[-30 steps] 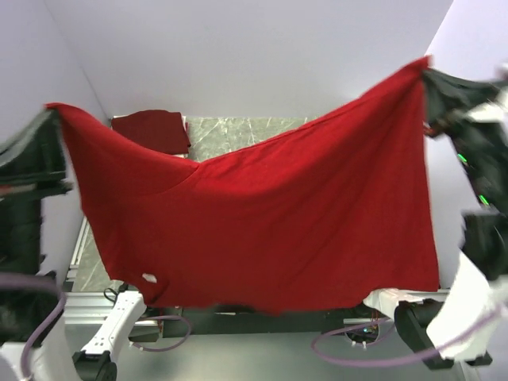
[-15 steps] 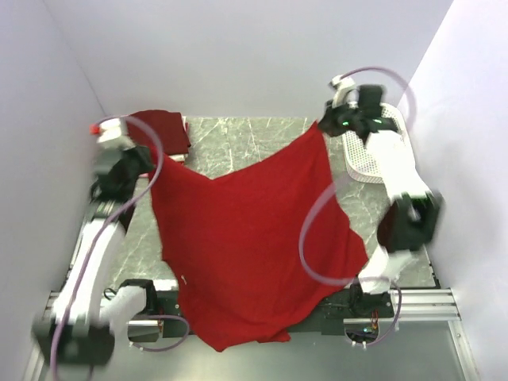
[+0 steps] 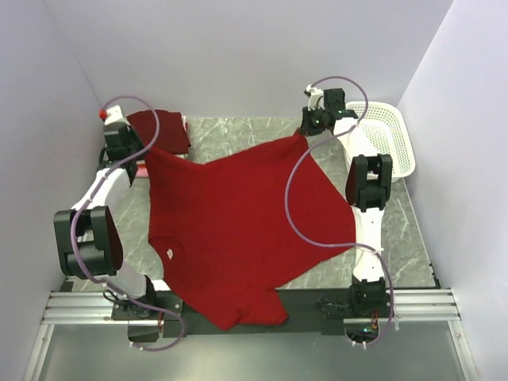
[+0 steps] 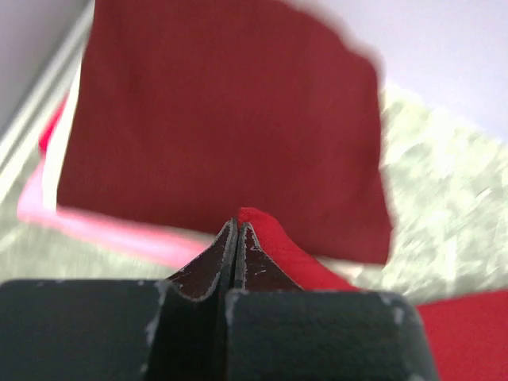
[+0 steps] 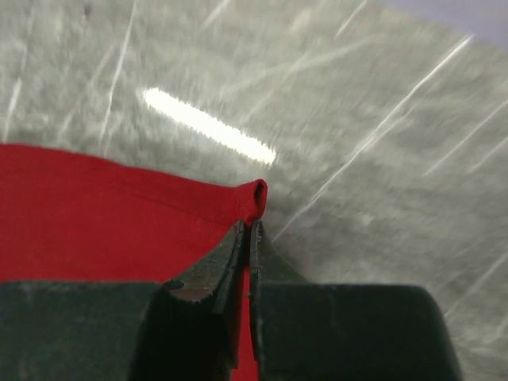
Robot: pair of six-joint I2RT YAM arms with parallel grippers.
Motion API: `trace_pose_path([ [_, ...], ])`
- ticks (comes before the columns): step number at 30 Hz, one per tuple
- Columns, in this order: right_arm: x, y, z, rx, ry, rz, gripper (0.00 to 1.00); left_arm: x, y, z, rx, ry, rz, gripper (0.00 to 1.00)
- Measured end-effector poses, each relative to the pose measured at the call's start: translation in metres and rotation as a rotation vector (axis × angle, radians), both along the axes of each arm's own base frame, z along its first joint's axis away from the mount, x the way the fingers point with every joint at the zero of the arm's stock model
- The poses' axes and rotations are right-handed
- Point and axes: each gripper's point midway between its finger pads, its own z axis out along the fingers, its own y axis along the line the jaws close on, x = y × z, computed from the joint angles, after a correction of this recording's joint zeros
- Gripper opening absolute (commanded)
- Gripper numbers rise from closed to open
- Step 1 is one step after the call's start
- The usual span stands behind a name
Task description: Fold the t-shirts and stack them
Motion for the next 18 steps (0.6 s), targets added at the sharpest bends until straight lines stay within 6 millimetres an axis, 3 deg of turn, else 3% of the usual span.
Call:
trace_pose_path([
  [4,0.013,-0.001,0.015,0.008,-0.059,-0.016,0.00,0.021,0.002,0.033,0.001,-0.091,-0.026,0.00],
  [6,0.014,0.000,0.015,0.018,-0.064,-0.024,0.00,0.026,0.000,0.036,-0.005,-0.102,-0.049,0.00],
  [13,0.013,-0.002,0.011,0.061,-0.044,-0.033,0.00,0.026,-0.018,0.023,-0.058,-0.079,-0.135,0.00],
  [18,0.005,-0.006,0.005,0.087,-0.021,-0.030,0.00,0.004,-0.026,0.009,-0.087,-0.048,-0.152,0.00],
])
